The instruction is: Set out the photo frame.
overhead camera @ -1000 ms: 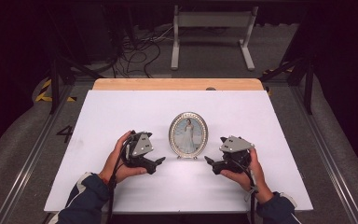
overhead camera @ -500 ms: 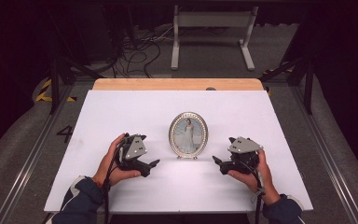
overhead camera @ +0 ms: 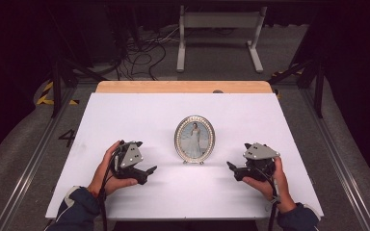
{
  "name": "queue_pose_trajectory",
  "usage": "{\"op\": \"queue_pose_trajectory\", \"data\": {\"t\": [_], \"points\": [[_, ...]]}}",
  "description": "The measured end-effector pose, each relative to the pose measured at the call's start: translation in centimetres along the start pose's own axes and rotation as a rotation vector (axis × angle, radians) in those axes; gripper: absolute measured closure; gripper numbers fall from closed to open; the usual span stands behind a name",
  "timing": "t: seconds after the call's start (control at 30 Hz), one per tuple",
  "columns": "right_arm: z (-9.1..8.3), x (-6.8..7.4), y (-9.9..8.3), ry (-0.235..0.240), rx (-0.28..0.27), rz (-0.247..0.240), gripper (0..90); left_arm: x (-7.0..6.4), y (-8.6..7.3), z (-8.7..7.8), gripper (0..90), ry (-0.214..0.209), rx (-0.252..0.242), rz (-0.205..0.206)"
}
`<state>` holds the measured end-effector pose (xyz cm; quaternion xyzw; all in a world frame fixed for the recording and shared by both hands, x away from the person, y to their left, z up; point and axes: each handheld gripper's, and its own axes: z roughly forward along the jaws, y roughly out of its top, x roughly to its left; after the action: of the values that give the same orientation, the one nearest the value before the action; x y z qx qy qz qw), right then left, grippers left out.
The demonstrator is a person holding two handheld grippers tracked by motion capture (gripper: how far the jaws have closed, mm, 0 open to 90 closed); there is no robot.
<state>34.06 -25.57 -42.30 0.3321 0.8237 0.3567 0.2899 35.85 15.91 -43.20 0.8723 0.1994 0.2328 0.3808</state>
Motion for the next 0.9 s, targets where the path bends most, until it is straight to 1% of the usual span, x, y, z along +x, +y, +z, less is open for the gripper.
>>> {"op": "queue_pose_trajectory", "data": {"t": [0.03, 0.13, 0.2, 0.27, 0.33, 0.4, 0.5, 0.6, 0.63, 0.7, 0.9], "points": [[-0.1, -0.1, 0.0, -0.004, -0.001, -0.001, 12.8, 0.0, -0.1, 0.0, 7.2, -0.002, -0.002, -0.007], [-0.4, -0.3, -0.2, -0.021, -0.003, 0.002, 12.7, 0.1, -0.6, -0.3, 7.3, 0.003, 0.01, 0.0], [-0.7, -0.5, -0.4, -0.033, -0.01, 0.019, 12.4, 0.1, -0.9, -0.5, 7.2, 0.011, 0.014, -0.002], [-1.0, -0.8, -0.6, -0.038, -0.016, 0.036, 12.4, 0.2, -1.3, -0.8, 7.1, 0.015, 0.012, -0.014], [-1.3, -1.0, -0.9, -0.046, -0.015, 0.038, 12.3, 0.3, -1.6, -1.2, 7.1, 0.019, 0.012, -0.027], [-1.4, -1.1, -1.2, -0.047, -0.014, 0.043, 12.2, 0.4, -1.9, -1.4, 7.0, 0.023, 0.016, -0.027], [-1.8, -1.4, -1.6, -0.055, -0.015, 0.047, 12.0, 0.5, -2.4, -1.8, 7.1, 0.027, 0.015, -0.046], [-2.0, -1.6, -2.0, -0.06, -0.018, 0.059, 12.0, 0.7, -2.7, -2.1, 7.1, 0.032, 0.016, -0.045], [-2.1, -1.6, -2.1, -0.062, -0.019, 0.064, 12.0, 0.7, -2.8, -2.2, 7.1, 0.034, 0.013, -0.054], [-2.4, -1.8, -2.4, -0.063, -0.022, 0.069, 11.9, 0.8, -3.1, -2.5, 7.1, 0.037, 0.016, -0.053], [-2.9, -2.1, -2.9, -0.064, -0.03, 0.078, 11.9, 1.0, -4.0, -3.3, 7.1, 0.046, 0.012, -0.077]]}}
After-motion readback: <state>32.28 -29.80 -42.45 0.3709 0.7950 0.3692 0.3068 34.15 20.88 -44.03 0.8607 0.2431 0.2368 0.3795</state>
